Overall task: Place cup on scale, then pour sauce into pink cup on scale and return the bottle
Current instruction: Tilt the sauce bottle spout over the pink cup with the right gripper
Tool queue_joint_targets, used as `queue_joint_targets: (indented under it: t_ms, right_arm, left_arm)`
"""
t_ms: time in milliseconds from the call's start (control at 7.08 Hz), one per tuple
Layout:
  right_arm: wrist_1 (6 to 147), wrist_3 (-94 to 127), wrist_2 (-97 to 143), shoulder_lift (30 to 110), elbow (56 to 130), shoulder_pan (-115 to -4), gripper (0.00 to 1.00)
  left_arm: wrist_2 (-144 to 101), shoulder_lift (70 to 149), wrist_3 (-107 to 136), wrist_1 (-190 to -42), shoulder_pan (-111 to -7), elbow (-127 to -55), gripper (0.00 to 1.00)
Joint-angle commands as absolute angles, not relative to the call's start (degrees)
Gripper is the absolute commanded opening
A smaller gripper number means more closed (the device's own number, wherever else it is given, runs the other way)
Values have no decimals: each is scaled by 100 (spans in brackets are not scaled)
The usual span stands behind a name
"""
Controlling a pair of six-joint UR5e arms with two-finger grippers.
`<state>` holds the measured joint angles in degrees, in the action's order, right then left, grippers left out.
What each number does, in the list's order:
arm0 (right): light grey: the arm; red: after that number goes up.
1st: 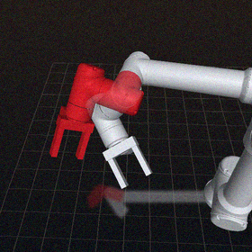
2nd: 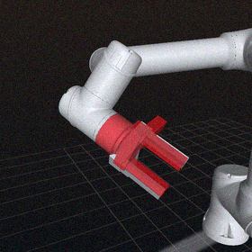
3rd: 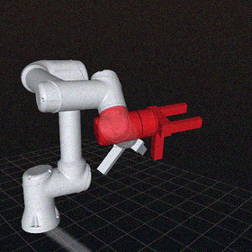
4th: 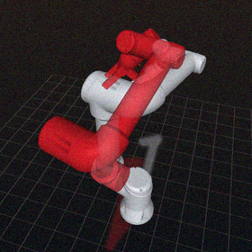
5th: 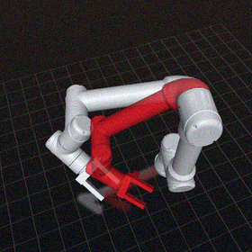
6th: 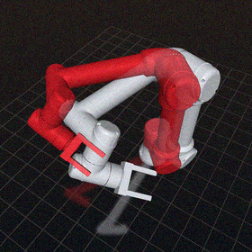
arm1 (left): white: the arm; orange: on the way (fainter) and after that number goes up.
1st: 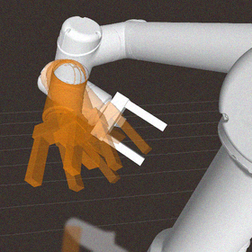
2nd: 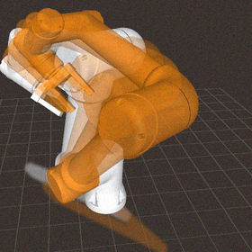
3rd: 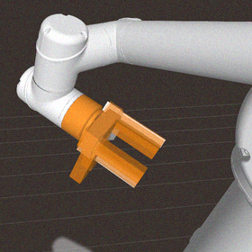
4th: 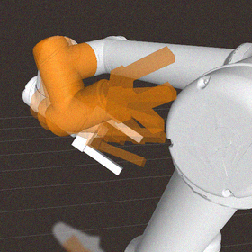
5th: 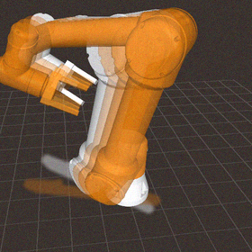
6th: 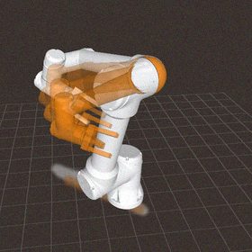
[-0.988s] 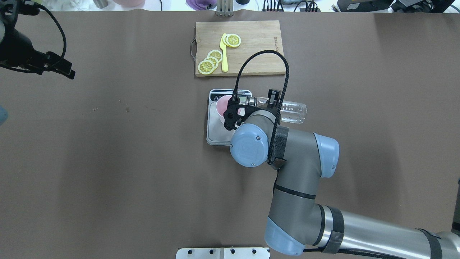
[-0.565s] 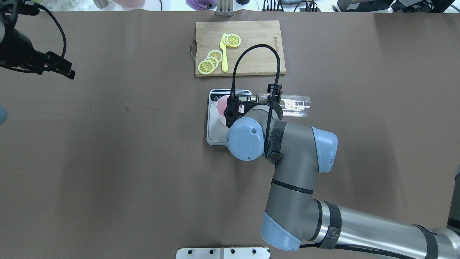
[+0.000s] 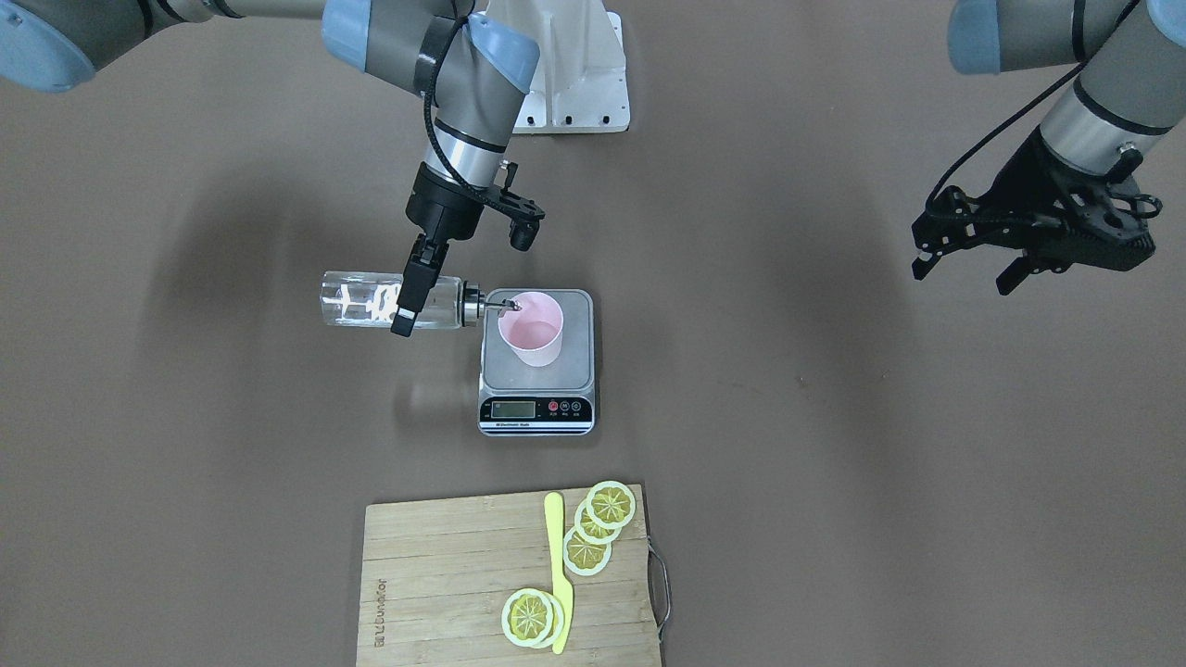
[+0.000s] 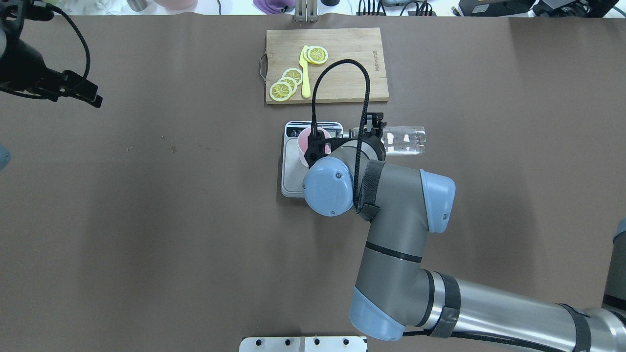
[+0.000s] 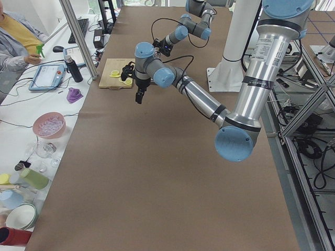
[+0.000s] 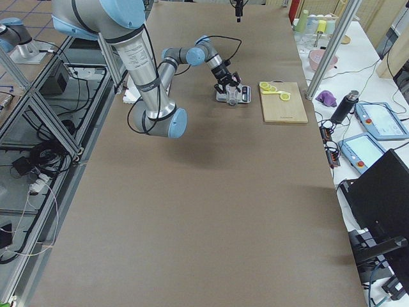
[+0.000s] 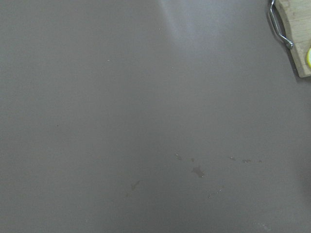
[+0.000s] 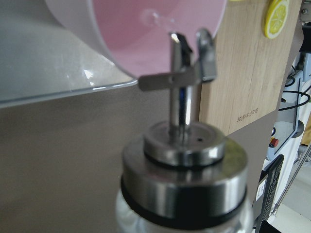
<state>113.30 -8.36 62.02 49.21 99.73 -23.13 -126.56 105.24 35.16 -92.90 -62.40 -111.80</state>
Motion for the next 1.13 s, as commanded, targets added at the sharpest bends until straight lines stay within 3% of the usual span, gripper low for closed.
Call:
queue_joint_targets:
  t_ms: [0, 988]
  right_arm:
    - [11408, -870, 6205, 4782, 9976, -2320, 0]
    - [11070, -268, 6266, 4807, 10028, -2399, 0]
  left_arm:
    - [-12656, 10521, 3516, -9290, -6240, -11197, 97]
    - [-12656, 10521, 3516, -9290, -6240, -11197, 97]
